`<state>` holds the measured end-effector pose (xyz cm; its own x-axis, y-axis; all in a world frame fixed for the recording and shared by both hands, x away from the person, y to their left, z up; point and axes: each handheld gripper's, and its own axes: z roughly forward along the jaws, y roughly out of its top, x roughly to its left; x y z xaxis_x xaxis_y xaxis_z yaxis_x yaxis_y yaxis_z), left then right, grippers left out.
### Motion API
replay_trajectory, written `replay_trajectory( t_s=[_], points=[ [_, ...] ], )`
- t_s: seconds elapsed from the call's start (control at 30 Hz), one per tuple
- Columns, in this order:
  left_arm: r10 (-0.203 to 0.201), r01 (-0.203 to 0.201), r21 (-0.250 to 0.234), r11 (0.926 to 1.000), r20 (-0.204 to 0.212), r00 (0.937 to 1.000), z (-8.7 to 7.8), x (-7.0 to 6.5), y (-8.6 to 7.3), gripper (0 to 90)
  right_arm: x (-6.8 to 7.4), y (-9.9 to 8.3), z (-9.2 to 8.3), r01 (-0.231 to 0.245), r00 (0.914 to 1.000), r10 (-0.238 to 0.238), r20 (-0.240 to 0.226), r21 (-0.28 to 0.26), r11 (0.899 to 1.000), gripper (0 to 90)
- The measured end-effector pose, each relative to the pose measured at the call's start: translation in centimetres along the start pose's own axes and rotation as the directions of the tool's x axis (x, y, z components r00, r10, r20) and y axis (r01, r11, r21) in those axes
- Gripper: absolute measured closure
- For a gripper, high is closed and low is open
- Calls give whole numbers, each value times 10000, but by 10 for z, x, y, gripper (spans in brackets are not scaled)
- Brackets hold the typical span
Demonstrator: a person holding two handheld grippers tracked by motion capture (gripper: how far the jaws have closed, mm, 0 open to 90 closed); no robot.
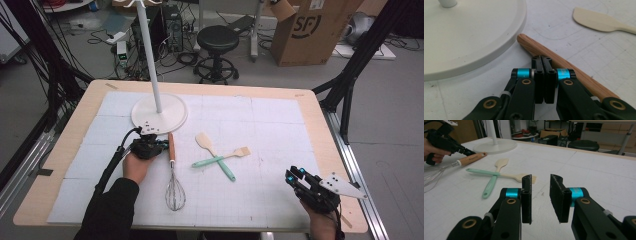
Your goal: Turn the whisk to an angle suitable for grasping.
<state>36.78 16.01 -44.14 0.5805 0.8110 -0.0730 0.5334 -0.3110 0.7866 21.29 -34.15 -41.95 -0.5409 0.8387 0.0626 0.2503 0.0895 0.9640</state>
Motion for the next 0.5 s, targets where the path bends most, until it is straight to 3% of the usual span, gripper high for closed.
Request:
replay_trajectory(
  t_s=[0.1,0.27,0.37,0.4,0.5],
  points=[
    [-70,68,-329,9994,-65,10000,-10,0,3,892,0,1,0,7,10000,-7,9,-53,10000,715],
    [-476,438,-401,9982,-1006,9938,-22,11,7,896,2,3,-2,60,10000,-60,-29,-129,9999,721],
    [-561,497,-552,9972,-1211,9911,-24,17,7,896,2,3,-4,53,10000,-53,12,-169,9998,721],
    [-482,414,-518,9978,-1377,9893,-22,18,6,896,2,3,-4,41,10000,-40,24,-176,9998,721],
    [-671,659,-125,9977,-1460,9870,-13,24,2,896,1,3,-6,35,10000,-35,25,-146,9999,744]
  ],
)
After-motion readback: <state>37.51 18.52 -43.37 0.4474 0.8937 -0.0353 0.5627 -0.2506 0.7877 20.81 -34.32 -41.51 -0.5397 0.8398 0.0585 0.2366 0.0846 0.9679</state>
